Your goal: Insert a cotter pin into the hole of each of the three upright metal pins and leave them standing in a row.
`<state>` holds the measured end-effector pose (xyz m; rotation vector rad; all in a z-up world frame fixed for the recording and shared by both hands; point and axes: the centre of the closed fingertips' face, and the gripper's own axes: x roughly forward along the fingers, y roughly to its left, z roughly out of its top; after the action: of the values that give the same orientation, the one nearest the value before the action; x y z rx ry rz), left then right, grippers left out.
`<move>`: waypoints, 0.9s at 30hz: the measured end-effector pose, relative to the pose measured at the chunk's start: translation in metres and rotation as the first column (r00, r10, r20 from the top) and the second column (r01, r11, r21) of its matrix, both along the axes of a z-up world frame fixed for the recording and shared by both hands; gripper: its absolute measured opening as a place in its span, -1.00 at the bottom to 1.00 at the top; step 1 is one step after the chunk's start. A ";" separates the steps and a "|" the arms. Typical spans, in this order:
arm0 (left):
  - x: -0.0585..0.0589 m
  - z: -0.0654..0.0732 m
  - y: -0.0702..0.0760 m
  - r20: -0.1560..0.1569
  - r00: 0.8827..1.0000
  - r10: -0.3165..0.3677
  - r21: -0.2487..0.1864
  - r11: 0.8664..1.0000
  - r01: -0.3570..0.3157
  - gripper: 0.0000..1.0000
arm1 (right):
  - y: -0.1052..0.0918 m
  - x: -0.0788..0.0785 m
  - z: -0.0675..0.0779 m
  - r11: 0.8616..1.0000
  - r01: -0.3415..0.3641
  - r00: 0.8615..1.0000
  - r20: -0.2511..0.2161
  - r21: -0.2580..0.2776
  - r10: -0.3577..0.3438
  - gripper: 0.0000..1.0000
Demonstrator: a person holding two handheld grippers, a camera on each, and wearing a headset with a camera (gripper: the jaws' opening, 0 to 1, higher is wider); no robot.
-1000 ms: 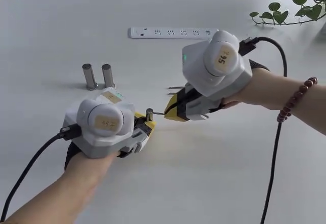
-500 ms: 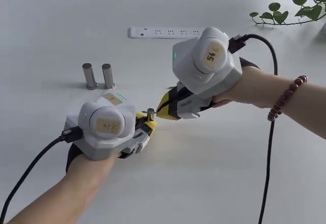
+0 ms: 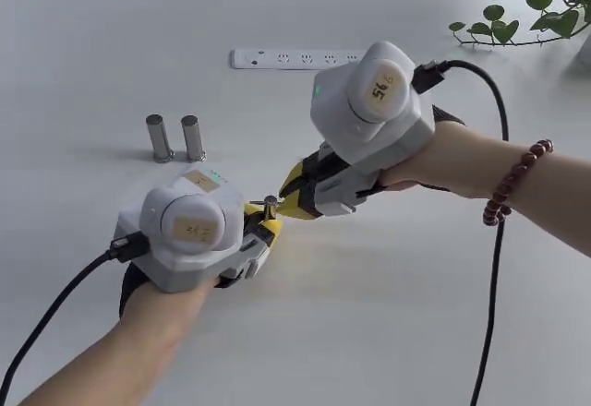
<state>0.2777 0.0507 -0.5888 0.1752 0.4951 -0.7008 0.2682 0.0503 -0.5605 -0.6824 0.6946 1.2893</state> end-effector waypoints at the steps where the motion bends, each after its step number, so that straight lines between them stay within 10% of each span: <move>1: 0.000 0.000 0.000 0.000 1.000 0.001 0.000 1.000 -0.001 -0.86 | -0.001 0.000 0.000 1.000 0.001 1.000 -0.001 0.001 -0.001 -0.89; 27: 0.001 0.000 0.000 -0.006 1.000 0.019 -0.009 1.000 -0.019 -0.86 | 0.001 -0.001 0.001 0.999 0.027 1.000 -0.014 0.017 -0.027 -1.00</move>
<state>0.2784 0.0511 -0.5888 0.1592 0.4989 -0.6849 0.2672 0.0516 -0.5597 -0.6486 0.7007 1.2745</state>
